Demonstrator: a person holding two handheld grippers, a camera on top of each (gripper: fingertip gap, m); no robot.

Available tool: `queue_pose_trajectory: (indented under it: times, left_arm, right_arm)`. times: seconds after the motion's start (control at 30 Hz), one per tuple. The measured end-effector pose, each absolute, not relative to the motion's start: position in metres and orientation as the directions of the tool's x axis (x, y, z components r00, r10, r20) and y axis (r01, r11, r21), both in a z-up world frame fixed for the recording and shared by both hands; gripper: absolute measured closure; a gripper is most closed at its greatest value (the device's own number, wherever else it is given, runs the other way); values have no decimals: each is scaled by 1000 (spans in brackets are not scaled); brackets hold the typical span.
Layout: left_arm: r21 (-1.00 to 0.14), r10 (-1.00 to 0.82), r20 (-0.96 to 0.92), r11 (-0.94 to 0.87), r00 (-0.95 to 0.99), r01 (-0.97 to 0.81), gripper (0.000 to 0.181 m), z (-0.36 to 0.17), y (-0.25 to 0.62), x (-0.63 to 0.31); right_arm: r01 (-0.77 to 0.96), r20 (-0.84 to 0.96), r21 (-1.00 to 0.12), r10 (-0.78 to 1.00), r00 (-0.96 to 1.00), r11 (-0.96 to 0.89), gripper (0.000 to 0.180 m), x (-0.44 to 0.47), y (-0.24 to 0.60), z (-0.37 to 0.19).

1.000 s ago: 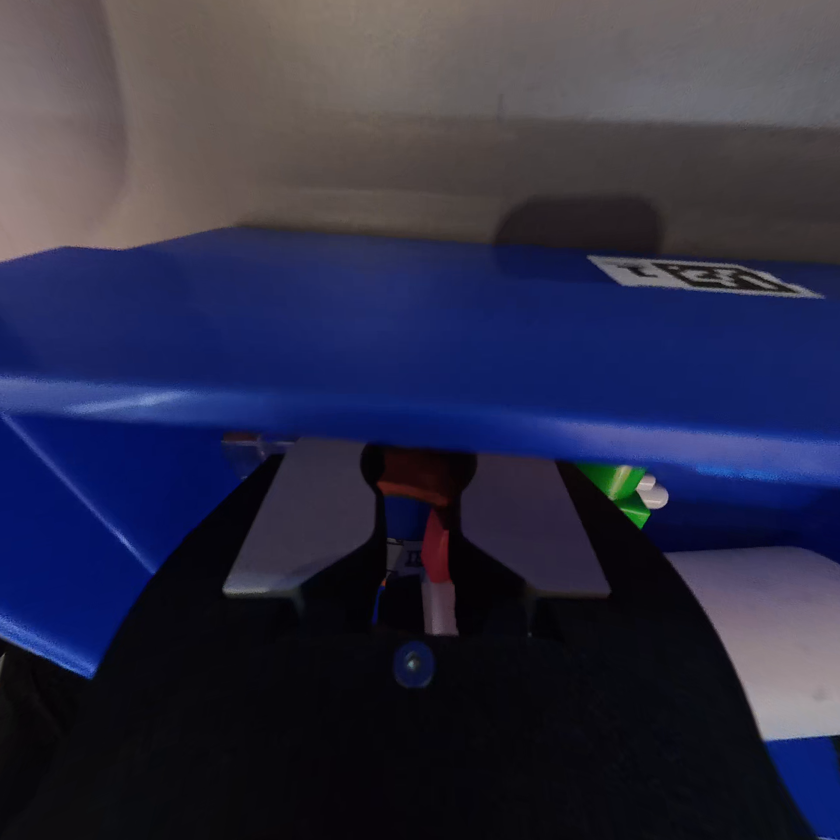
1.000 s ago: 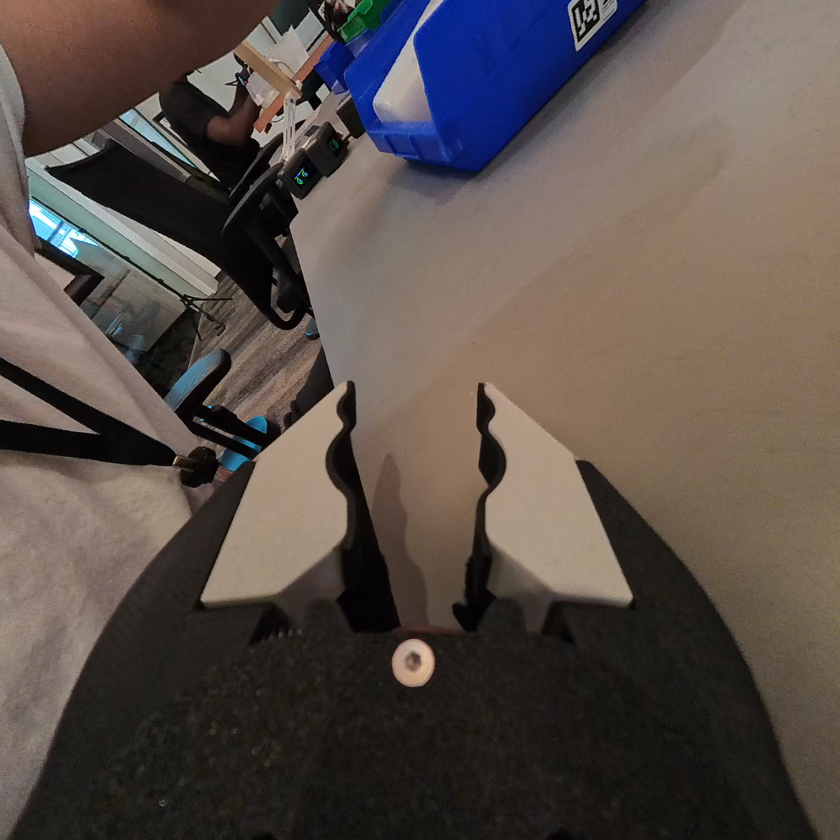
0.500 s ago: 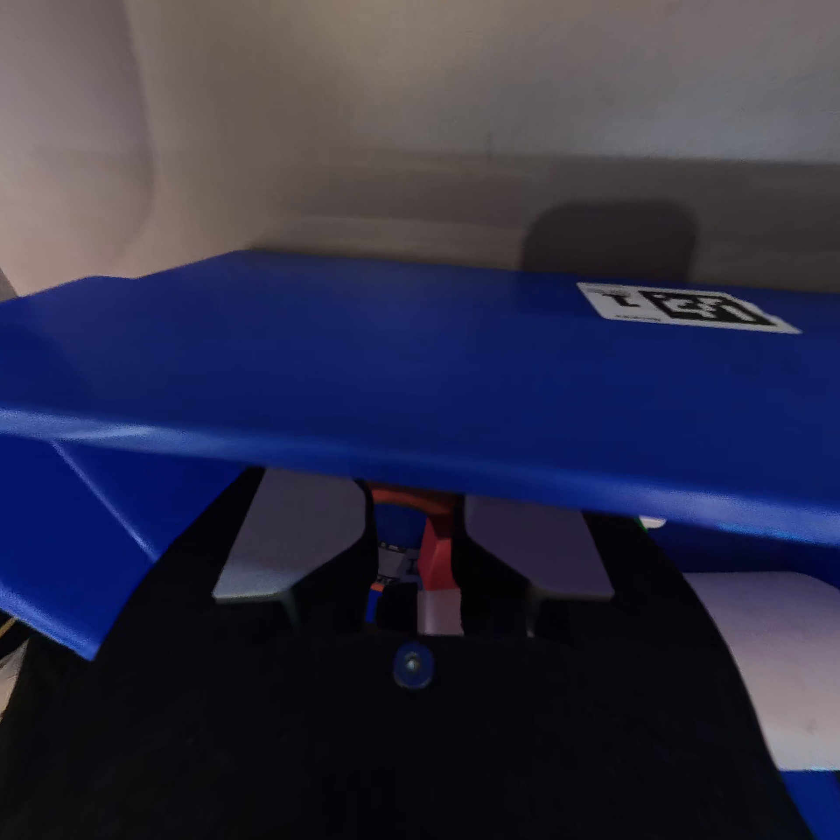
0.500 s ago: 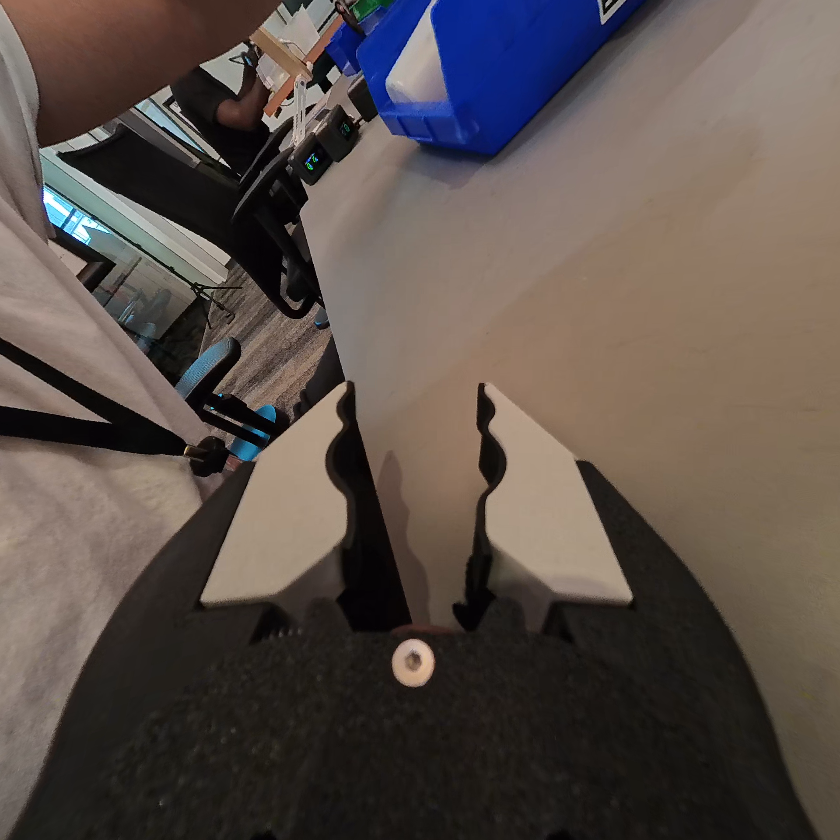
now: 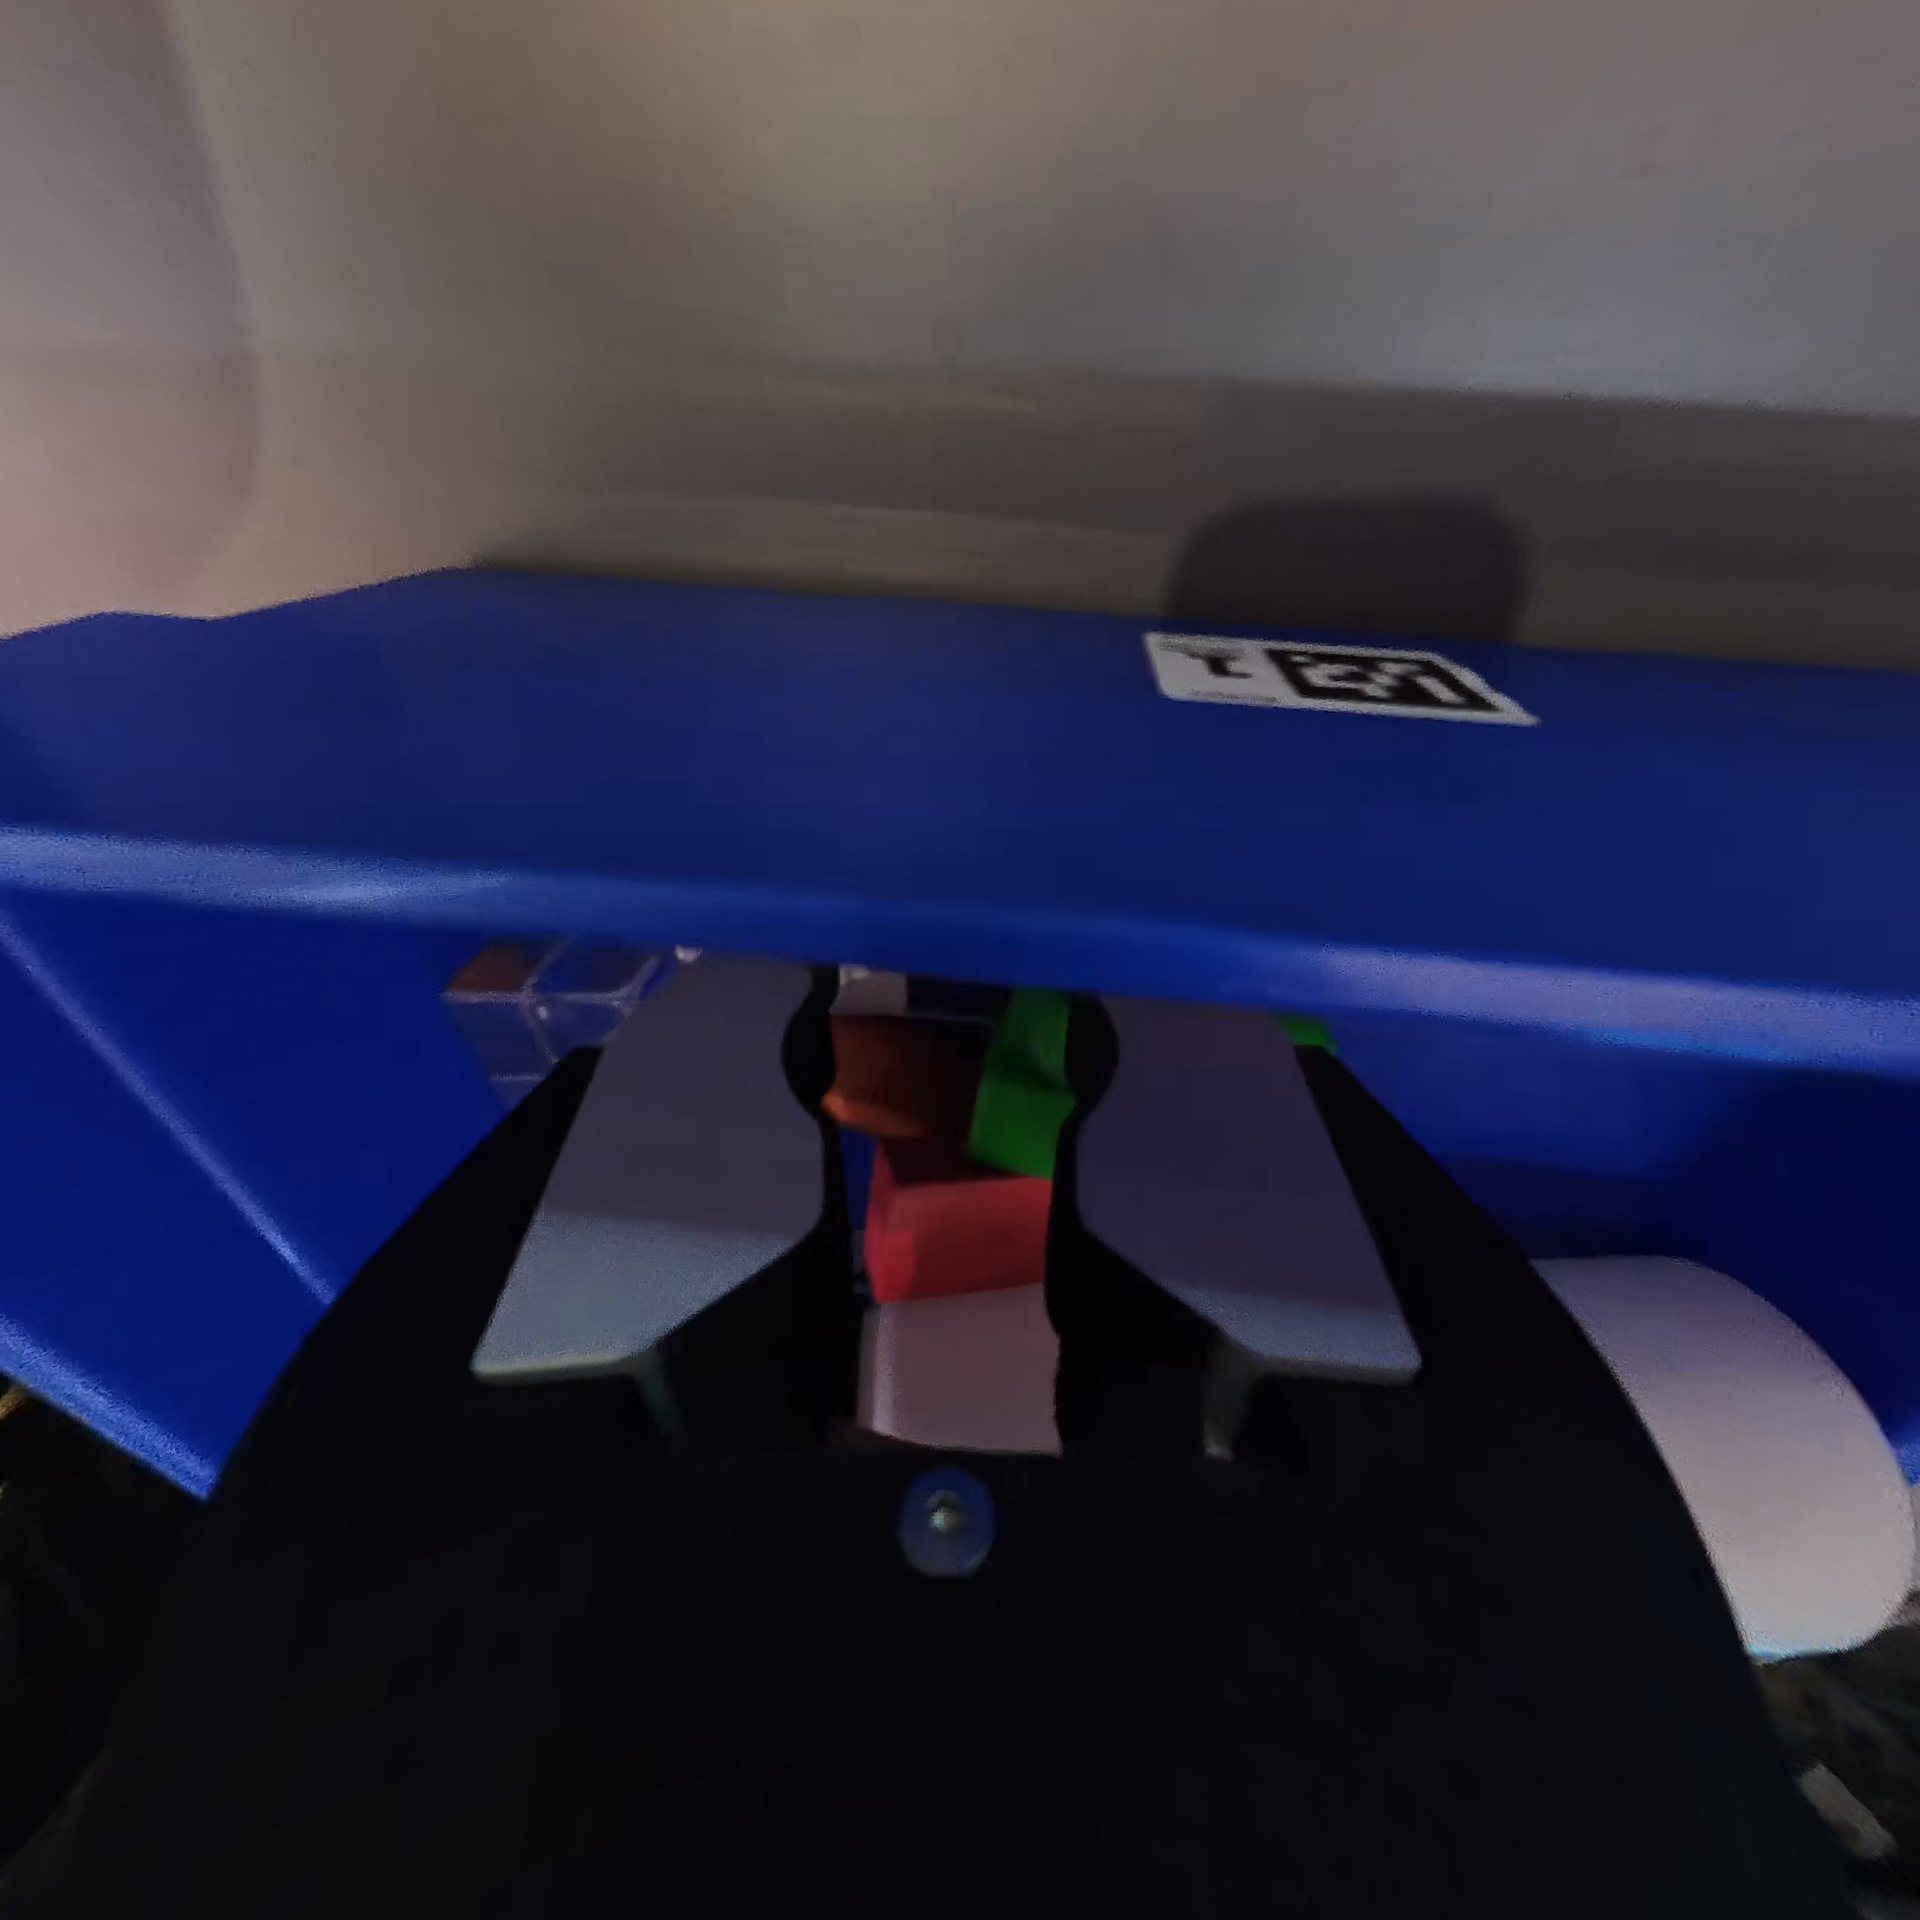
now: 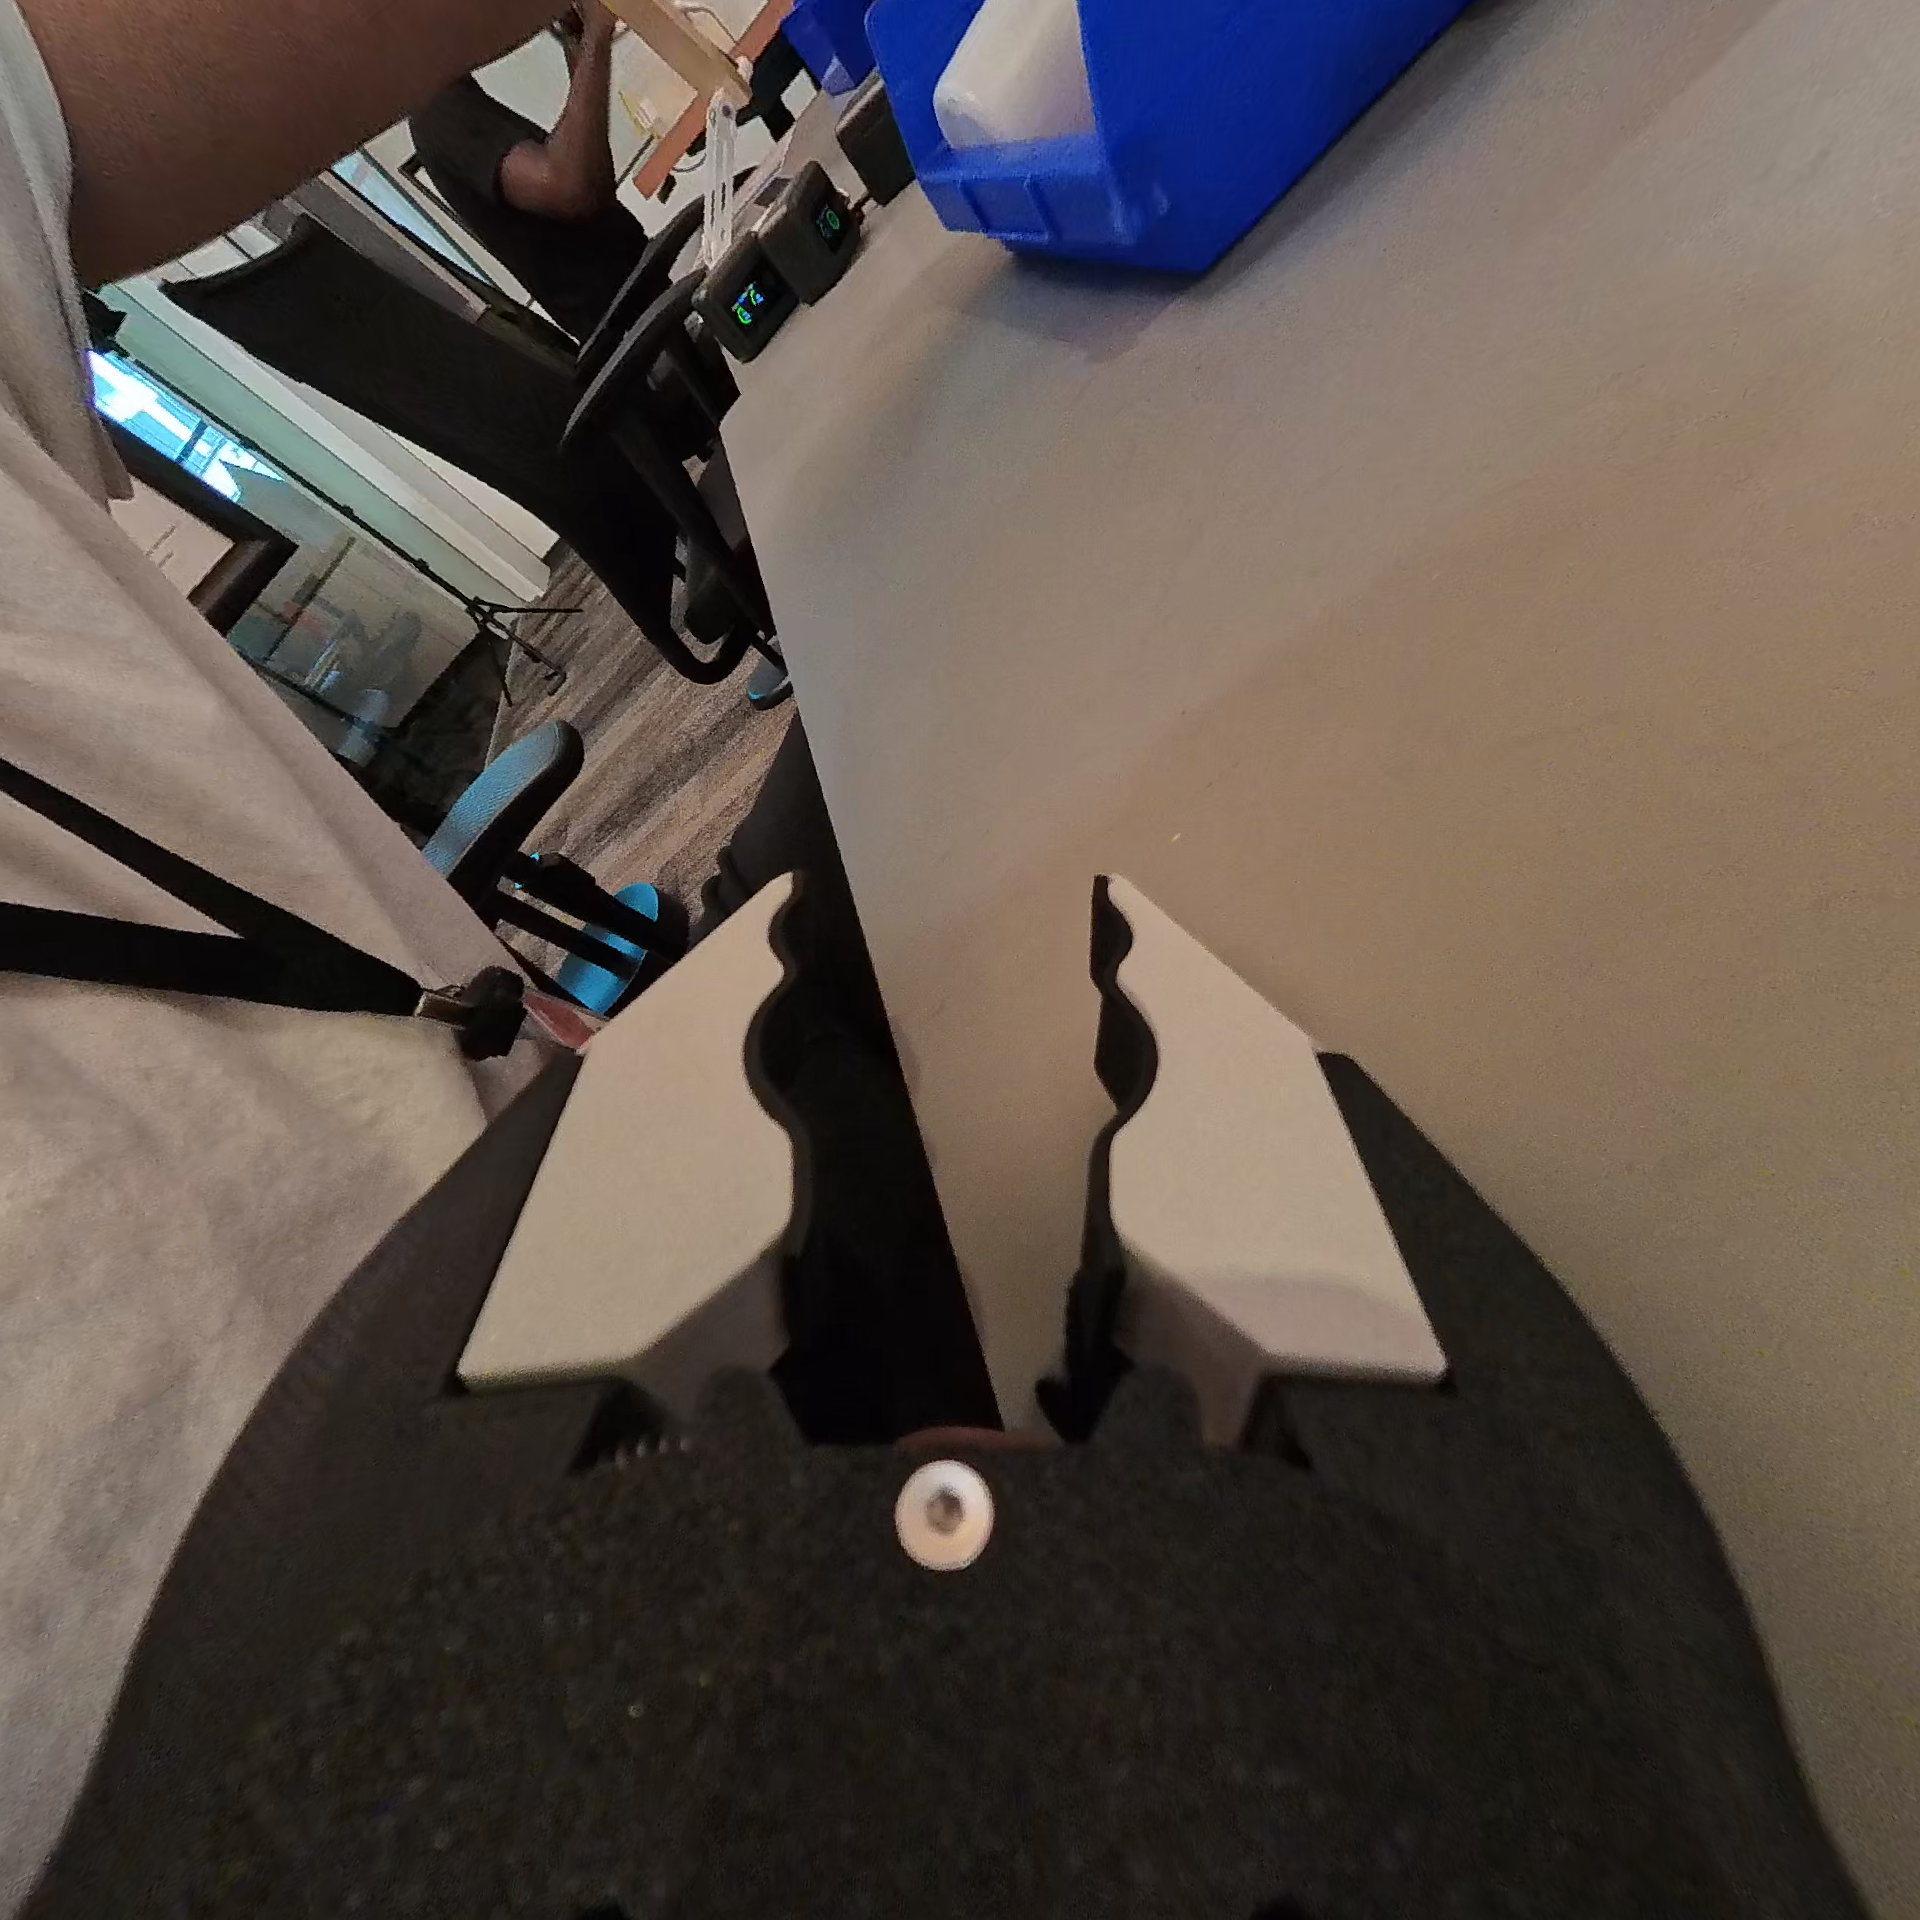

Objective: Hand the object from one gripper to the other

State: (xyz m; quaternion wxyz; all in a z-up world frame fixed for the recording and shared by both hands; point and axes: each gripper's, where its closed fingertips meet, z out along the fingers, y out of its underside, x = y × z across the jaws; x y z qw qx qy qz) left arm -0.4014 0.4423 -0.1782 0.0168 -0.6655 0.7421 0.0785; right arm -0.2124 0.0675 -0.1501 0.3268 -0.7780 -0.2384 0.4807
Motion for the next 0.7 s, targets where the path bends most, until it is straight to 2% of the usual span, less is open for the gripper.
queue_pose_trajectory:
  times: [0.1,0.13,0.2,0.23,0.27,0.3,0.33,0.37,0.4,0.5,0.6,0.7]
  left_arm:
    - [122,-990,-118,63,-78,-991,139,-186,444,-407]
    - [119,-994,-93,49,-60,-992,146,-188,440,-408]
    - [98,-997,-75,22,-30,-995,143,-188,437,-406]
    - [93,-999,-47,23,-28,-995,137,-188,432,-406]
    - [89,-1000,-10,28,-29,-996,121,-188,425,-406]
    - [87,-999,-5,31,-32,-996,118,-188,422,-406]
    - [84,-999,7,43,-42,-996,121,-187,419,-405]
    - [74,-997,57,48,-44,-996,146,-187,410,-404]
    - [58,-995,97,35,-29,-998,154,-187,402,-401]
    - [79,-998,-15,60,-61,-995,127,-181,418,-402]
    - [41,-996,-64,57,-59,-998,131,-166,436,-400]
    - [61,-985,-141,90,-97,-994,135,-167,452,-400]
  right_arm:
    - [58,-595,-735,684,422,-675,124,-212,66,-150]
    - [59,-596,-735,684,421,-676,126,-212,65,-150]
    - [64,-596,-733,685,418,-677,124,-213,63,-151]
    - [67,-597,-732,686,415,-678,126,-213,62,-151]
    - [71,-597,-732,687,413,-678,125,-214,61,-151]
    - [75,-597,-731,689,411,-678,124,-214,60,-152]
    - [79,-597,-730,690,408,-678,124,-215,59,-152]
    - [84,-598,-729,692,405,-679,124,-216,57,-153]
    - [90,-599,-727,693,401,-680,126,-217,56,-153]
    - [102,-604,-723,697,386,-683,126,-220,52,-154]
    - [107,-607,-720,697,382,-686,126,-222,51,-155]
    - [111,-610,-715,694,383,-690,124,-221,51,-156]
